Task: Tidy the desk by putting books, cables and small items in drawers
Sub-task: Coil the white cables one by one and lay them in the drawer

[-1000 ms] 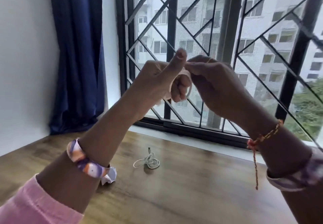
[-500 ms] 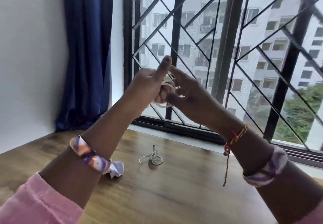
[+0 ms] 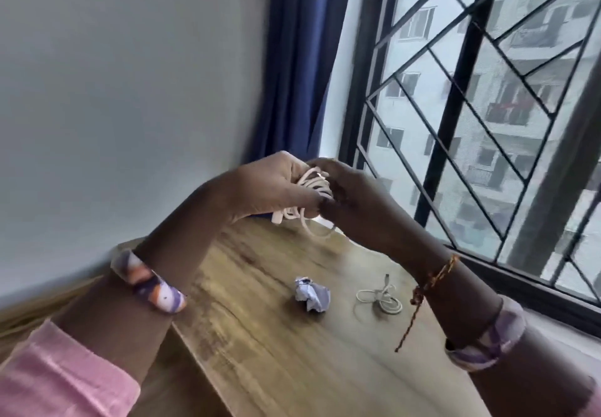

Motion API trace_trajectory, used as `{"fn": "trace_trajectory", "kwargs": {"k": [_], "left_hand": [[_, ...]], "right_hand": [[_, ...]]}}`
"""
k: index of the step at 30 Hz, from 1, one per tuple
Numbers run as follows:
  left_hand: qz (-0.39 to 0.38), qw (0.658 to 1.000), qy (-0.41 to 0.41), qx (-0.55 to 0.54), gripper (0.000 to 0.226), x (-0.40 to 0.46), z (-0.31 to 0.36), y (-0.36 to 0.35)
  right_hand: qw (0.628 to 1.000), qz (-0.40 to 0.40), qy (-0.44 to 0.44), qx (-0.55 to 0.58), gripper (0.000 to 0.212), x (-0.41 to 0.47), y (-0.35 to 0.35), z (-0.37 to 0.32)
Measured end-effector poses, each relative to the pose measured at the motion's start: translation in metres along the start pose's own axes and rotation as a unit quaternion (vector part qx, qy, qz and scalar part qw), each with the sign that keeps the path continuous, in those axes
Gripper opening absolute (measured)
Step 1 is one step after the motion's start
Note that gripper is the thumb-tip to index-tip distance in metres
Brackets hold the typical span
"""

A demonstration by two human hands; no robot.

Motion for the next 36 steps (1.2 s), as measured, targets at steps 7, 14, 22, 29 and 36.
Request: {"fn": "trace_trajectory", "kwargs": {"k": [7,14,22,29,36], "left_hand": [[0.267,0.960,0.020,0.084,0.031,-0.040,-0.008,0.025],[0.223,0.953,0.117,0.170,0.020,-0.064,-0.001,0.033],[0.296,0.904,0.047,0.305,0.015,-0.072,0.004,0.032],[0.298,0.821,-0.040,0.485,0.044,-0.062,-0.001,-0.005],[0.245,0.831,-0.080,0.493,0.043,-0.041,0.006,-0.034]], "right_hand": [[0.998,0.045,0.051,0.018,0.025,0.013,-0.039,-0.029],[0.989,-0.018,0.045,0.142,0.038,0.014,-0.072,-0.054],[0.990,0.028,0.081,0.114,0.039,0.010,-0.065,-0.062],[0.986,0.005,0.019,0.163,0.039,0.002,-0.050,-0.046],[0.992,0.059,-0.004,0.110,0.026,-0.012,-0.020,-0.026]]}}
Point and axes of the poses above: each hand's wrist, its own x-axis towards the middle knuckle, its own y-axis out of the back of the hand, z = x × y, the point moved 1 cm from there along x, towards the middle knuckle, and after that the axes turned 15 degrees about -y, right-handed, at the moved point
